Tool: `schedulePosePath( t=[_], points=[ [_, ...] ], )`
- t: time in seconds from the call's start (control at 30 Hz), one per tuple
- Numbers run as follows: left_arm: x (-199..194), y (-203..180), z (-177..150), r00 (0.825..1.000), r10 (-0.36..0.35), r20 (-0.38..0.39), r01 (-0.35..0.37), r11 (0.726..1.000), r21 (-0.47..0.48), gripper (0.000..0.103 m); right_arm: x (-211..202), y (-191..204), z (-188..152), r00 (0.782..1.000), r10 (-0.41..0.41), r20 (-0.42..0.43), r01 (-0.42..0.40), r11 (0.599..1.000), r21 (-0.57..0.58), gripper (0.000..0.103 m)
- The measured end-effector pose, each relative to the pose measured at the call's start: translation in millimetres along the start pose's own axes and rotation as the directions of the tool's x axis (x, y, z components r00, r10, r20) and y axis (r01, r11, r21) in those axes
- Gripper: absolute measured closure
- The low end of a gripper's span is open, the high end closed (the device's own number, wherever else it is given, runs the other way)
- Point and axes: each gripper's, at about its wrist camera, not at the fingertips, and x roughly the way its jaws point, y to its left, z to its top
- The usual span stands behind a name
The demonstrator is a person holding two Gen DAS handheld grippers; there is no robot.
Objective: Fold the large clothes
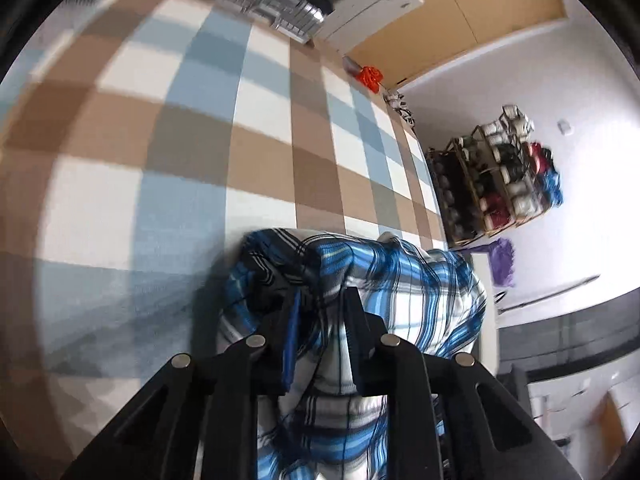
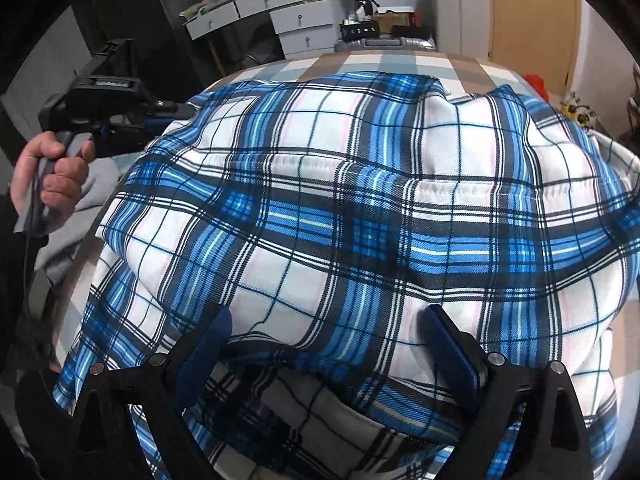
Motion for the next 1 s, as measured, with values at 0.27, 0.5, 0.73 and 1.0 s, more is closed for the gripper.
schedulePosePath(
  t=[0.27, 0.5, 0.73, 1.0],
  points=[
    [-52, -118, -26, 0.972, 0.091, 0.217, -0.156, 0.941, 0.302, 0.020, -67, -33, 24, 0.942, 0.077, 0.327, -0.121, 0.986, 0.115, 0.006],
    [43, -122, -75, 0.983, 0.179, 0.027, -0.175, 0.899, 0.401, 0.020, -23, -85, 14, 0.998, -0.010, 0.067, -0.011, 0.955, 0.297, 0.018],
    [53, -60, -90, 0.980, 0.196, -0.036, -0.183, 0.958, 0.221, 0.021, -15, -77, -2, 0.987, -0.147, -0.059, 0.154, 0.980, 0.124, 0.017],
    [5, -82, -115, 0.964, 0.265, -0.009, -0.253, 0.927, 0.277, 0.021, -52, -73, -6, 0.992, -0.094, 0.088, 0.077, 0.980, 0.181, 0.017]
  ],
)
